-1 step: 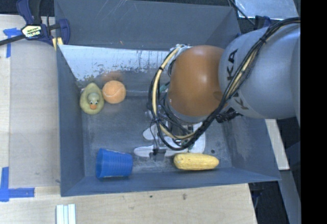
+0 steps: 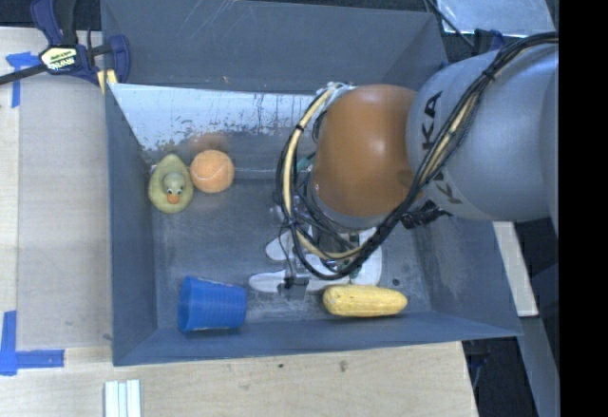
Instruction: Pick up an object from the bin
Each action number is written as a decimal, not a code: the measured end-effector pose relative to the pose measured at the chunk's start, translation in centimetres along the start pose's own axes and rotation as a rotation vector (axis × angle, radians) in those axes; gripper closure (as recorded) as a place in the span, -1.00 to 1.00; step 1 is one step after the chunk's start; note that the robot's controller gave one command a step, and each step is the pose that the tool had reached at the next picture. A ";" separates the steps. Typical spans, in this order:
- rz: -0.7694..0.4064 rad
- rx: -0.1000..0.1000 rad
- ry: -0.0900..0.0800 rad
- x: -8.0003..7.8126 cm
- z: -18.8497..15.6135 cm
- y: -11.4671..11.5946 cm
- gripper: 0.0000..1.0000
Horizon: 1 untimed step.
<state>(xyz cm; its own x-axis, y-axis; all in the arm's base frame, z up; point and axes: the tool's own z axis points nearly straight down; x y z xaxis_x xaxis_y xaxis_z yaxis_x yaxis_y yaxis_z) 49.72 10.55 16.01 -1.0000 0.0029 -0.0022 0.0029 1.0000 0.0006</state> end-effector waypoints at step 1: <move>-0.047 -0.002 -0.007 -2.1 4.0 -4.5 -1.00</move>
Offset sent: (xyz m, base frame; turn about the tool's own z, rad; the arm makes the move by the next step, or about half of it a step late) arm 0.0286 -0.0658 -0.0901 -0.0247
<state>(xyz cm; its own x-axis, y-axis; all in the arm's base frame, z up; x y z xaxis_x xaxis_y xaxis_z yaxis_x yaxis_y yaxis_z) 51.86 6.01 12.00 -0.9990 -0.0441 -0.0091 -0.0442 0.9990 0.0024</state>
